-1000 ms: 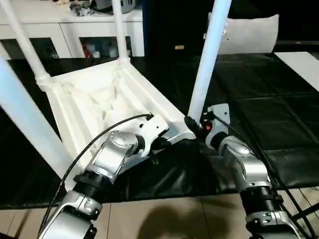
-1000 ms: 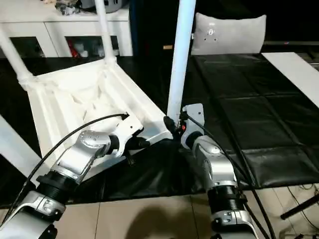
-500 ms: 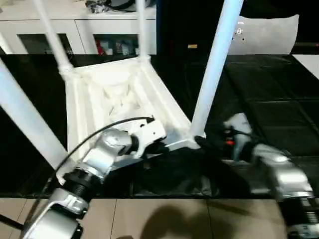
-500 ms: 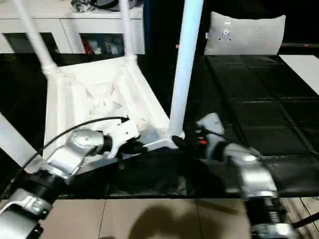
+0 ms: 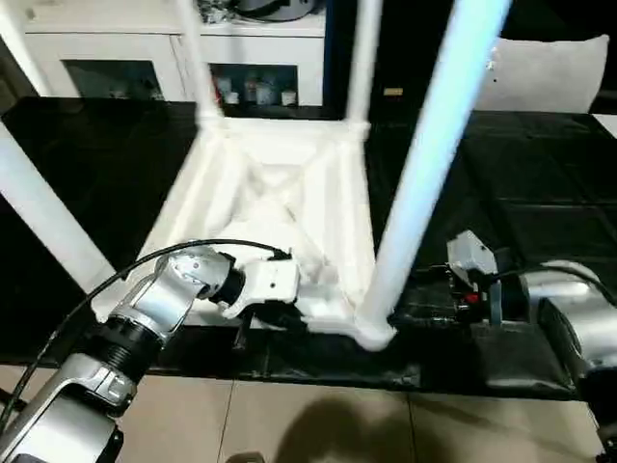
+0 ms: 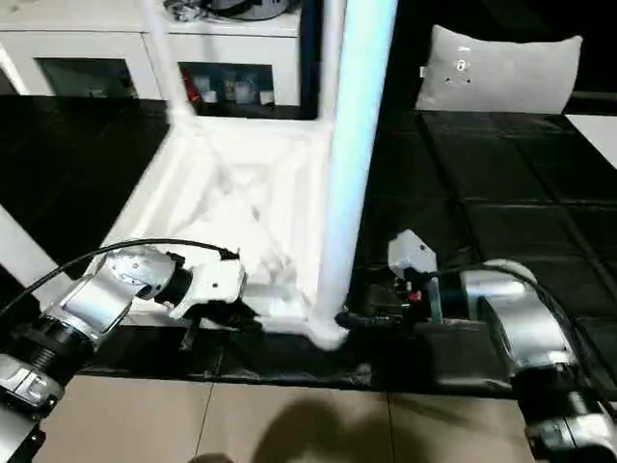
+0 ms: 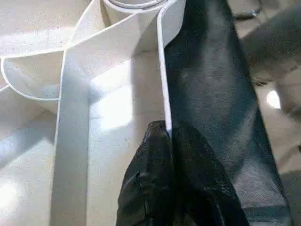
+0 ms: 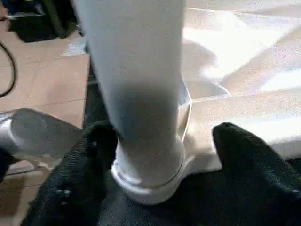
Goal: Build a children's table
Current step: Rotate leg to tighten
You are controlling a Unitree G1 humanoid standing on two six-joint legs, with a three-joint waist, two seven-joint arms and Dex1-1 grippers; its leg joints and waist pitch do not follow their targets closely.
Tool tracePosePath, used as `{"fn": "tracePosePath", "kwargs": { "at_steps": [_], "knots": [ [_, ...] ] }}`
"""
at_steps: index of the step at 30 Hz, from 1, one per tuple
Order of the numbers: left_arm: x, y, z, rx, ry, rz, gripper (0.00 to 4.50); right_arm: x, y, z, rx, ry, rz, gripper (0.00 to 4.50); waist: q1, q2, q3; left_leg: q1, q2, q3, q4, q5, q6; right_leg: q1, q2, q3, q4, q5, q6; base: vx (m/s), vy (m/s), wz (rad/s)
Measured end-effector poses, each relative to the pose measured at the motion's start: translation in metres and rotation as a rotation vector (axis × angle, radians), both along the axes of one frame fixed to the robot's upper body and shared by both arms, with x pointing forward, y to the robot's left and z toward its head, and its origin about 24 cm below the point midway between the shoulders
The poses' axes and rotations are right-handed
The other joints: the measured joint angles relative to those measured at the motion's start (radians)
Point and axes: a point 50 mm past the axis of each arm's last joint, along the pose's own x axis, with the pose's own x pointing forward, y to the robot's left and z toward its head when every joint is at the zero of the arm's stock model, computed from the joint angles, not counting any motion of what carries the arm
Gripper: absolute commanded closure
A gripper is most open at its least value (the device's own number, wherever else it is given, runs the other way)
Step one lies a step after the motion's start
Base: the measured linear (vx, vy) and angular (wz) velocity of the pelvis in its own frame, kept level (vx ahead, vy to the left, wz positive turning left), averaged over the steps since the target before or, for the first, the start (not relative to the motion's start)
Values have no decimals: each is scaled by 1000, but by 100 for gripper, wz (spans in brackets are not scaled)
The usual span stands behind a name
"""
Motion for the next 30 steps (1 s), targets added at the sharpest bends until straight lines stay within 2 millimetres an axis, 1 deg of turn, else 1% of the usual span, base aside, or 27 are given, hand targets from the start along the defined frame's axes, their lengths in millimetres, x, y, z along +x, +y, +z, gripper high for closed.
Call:
{"fn": "tracePosePath", "kwargs": {
  "at_steps": [3,5,6,8,9,10,11,13,15,20,24,27,28,30],
  "knots": [
    [-1,0,1,2,2,-22,450,-2,4,-4,18,28,36,136,1,0,0,0,0,0,0,0,0,0,0,0,0,0,0,0,0,0],
    [-2,-1,1,2,7,-37,450,-3,9,-6,35,44,62,155,1,0,0,0,0,0,0,0,0,0,0,0,1,0,0,0,0,0],
    [-2,-2,1,1,9,-43,450,-4,10,-7,40,54,75,155,2,0,0,0,0,0,0,0,0,0,0,0,1,0,0,0,0,0],
    [-3,-3,0,-1,16,-57,450,-6,11,-9,49,81,93,176,6,0,0,0,0,0,0,0,0,0,0,0,0,0,0,0,0,0],
    [-3,-3,0,-1,18,-61,450,-6,11,-9,52,89,102,176,7,0,0,0,0,0,0,0,0,0,0,0,0,0,0,0,0,0],
    [-3,-3,0,-1,17,-65,450,-7,11,-10,54,98,110,195,9,0,0,0,0,0,0,0,0,0,0,0,0,0,0,0,0,0],
    [-4,-3,0,-1,17,-67,450,-7,11,-10,56,103,113,195,9,0,0,0,0,0,0,0,0,0,0,0,0,0,0,0,0,0],
    [-4,-3,0,-1,15,-69,450,-8,11,-11,63,123,120,211,11,0,0,0,0,0,0,0,0,0,0,0,1,0,0,0,0,0],
    [-4,-3,0,-1,15,-69,450,-8,11,-12,70,132,120,240,11,0,0,0,0,1,0,0,0,0,0,0,1,0,0,0,0,0],
    [-3,-3,1,-8,24,-57,450,-8,11,-13,76,140,119,255,11,0,0,0,0,1,0,0,0,0,0,0,1,0,0,0,0,0],
    [-4,-4,0,-22,78,-5,450,-12,11,-15,94,158,89,258,11,0,0,1,1,1,0,0,0,0,0,0,1,-1,0,0,0,0],
    [-4,-2,-2,-29,114,63,450,-15,16,-17,113,155,39,258,8,2,-1,3,1,1,0,0,-1,0,0,0,2,-1,0,0,0,0],
    [-4,0,-3,-35,118,110,450,-13,18,-19,118,148,-4,258,3,2,-1,6,1,1,0,1,-2,3,0,0,2,-1,-1,0,0,0],
    [-2,3,-4,-40,117,173,450,-10,23,-21,124,136,-80,258,-13,2,-1,8,1,1,0,3,-5,5,0,0,2,0,-2,0,0,0]
  ]
}}
